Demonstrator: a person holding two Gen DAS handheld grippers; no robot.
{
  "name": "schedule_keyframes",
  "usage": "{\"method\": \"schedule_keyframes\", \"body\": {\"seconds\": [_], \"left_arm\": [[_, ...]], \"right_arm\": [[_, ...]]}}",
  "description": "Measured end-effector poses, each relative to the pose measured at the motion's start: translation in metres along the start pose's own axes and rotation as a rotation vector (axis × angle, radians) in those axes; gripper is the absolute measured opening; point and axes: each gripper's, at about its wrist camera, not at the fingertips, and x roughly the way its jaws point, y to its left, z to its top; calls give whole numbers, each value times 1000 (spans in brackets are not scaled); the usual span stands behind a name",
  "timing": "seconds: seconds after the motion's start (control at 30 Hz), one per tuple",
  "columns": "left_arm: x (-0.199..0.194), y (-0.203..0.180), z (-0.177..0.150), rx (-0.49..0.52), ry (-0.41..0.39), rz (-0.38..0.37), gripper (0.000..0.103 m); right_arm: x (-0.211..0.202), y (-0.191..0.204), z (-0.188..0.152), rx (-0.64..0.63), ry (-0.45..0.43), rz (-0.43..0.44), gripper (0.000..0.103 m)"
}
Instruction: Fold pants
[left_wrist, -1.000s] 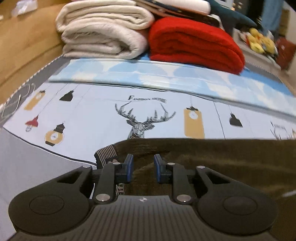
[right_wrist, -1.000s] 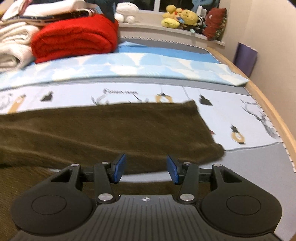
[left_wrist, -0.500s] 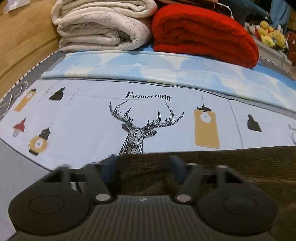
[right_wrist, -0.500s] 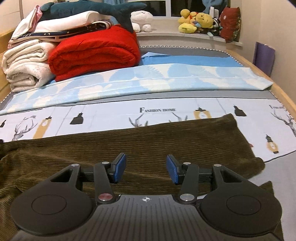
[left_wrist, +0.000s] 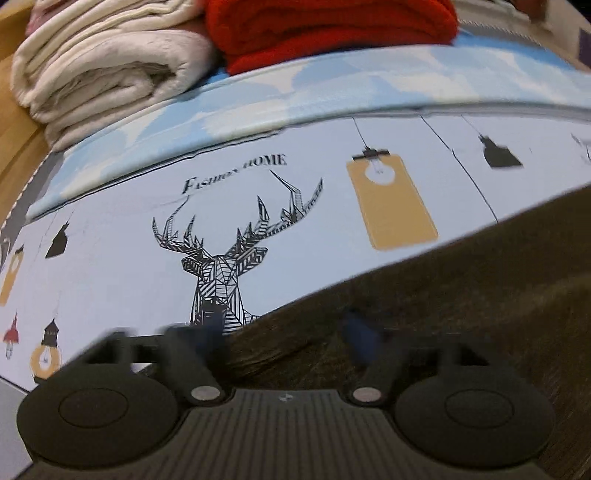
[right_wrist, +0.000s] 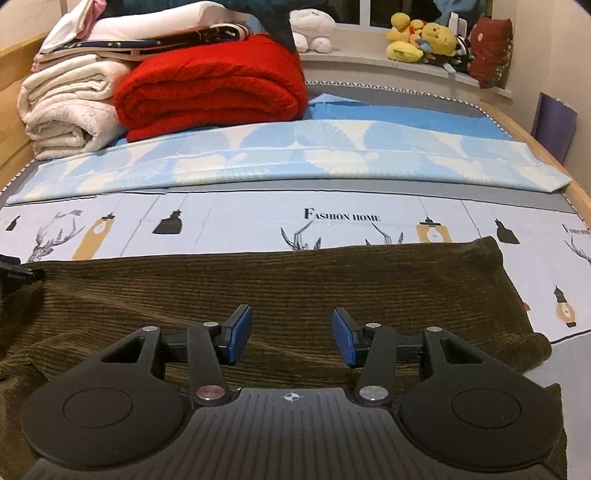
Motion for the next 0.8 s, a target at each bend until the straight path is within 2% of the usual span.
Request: {"method": "schedule_keyframes", "body": {"seconds": [0.03,0.07,0.17,0.3,0.5,0.67,0.8], "left_arm": [[0,1,0,5,8,1,29],[-3,3,1,4,8,-1,18],[-14,5,2,-5,5,-22,8],[-43,0,-2,15,-15,-27,4],[-109,-21,-30,74,-79,-48,3],[-179,-43,-79,147,-114,-113,3],[-226,-49,-128,145,-112,-180,3]], "right_arm": [[1,-1,1,4,3,-3,50],[2,-3,1,8,4,-7,50],[3,-5,1,9,9,-18,50],[5,-13,-1,22,33,-57,51],[10,-37,-16,147,138,-126,51],[6,-54,-39,287,217,-137,51],[-6,-56,-51,355,223,-116,51]]}}
